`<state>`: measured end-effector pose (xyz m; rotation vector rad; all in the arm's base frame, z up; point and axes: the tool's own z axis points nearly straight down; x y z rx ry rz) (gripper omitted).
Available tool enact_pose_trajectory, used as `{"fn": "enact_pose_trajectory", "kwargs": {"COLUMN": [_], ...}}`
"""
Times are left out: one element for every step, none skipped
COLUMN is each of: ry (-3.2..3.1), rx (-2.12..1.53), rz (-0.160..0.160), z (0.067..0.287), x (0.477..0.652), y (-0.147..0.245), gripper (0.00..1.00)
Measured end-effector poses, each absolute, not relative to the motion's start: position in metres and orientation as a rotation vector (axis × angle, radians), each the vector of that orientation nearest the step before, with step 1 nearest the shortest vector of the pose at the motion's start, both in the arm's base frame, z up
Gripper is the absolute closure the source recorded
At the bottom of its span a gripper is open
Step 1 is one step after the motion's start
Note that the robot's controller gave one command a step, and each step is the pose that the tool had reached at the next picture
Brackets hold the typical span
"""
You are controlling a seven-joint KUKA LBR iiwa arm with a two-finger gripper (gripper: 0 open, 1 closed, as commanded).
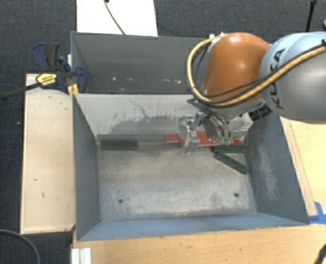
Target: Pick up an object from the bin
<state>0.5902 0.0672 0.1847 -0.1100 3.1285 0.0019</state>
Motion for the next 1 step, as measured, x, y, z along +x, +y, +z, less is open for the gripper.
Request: {"fn": "enact_pose_trajectory", "kwargs": {"ry": [3.113], "rx": [-0.295], "rz": [0.001], "z": [0.4169], "x": [0.5848], "y": [0.0724], "gripper": [1.0]}}
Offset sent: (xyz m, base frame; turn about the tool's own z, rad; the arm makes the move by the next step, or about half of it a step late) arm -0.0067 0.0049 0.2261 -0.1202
